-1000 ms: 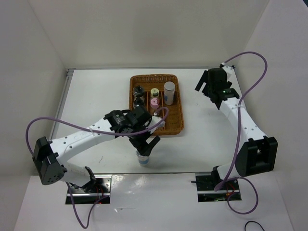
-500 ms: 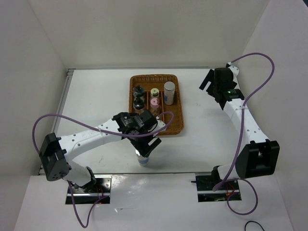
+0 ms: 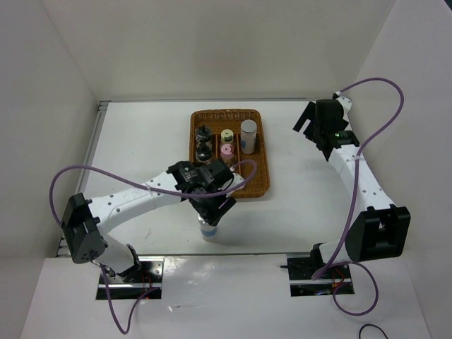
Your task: Organize the condiment bottles
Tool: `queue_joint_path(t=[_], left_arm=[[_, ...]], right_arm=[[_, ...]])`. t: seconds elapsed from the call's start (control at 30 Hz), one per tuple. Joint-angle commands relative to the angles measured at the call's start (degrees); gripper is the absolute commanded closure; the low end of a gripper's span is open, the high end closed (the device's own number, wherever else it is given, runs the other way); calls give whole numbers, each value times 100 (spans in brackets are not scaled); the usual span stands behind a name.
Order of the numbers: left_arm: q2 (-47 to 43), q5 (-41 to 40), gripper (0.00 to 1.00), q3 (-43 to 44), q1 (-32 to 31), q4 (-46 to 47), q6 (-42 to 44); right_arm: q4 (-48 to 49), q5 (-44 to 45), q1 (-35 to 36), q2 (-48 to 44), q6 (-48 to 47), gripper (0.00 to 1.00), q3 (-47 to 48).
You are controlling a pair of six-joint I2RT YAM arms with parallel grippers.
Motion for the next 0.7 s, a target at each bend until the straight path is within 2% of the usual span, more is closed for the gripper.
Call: queue_joint_path(t=[0.0, 0.27, 0.47, 0.67], left_arm=[[-85, 136, 62, 683, -6, -24, -94], [73, 321, 62, 2106, -6, -130, 73], [459, -382, 61, 2888, -6, 380, 151], [1416, -927, 61, 3785, -6, 818, 293]], right_arm=[[220, 12, -45, -120, 42, 2, -30], [220, 12, -97, -5, 42, 2, -30], [228, -49, -203, -144, 227, 2, -502], [229, -102, -203, -251, 289, 2, -802]])
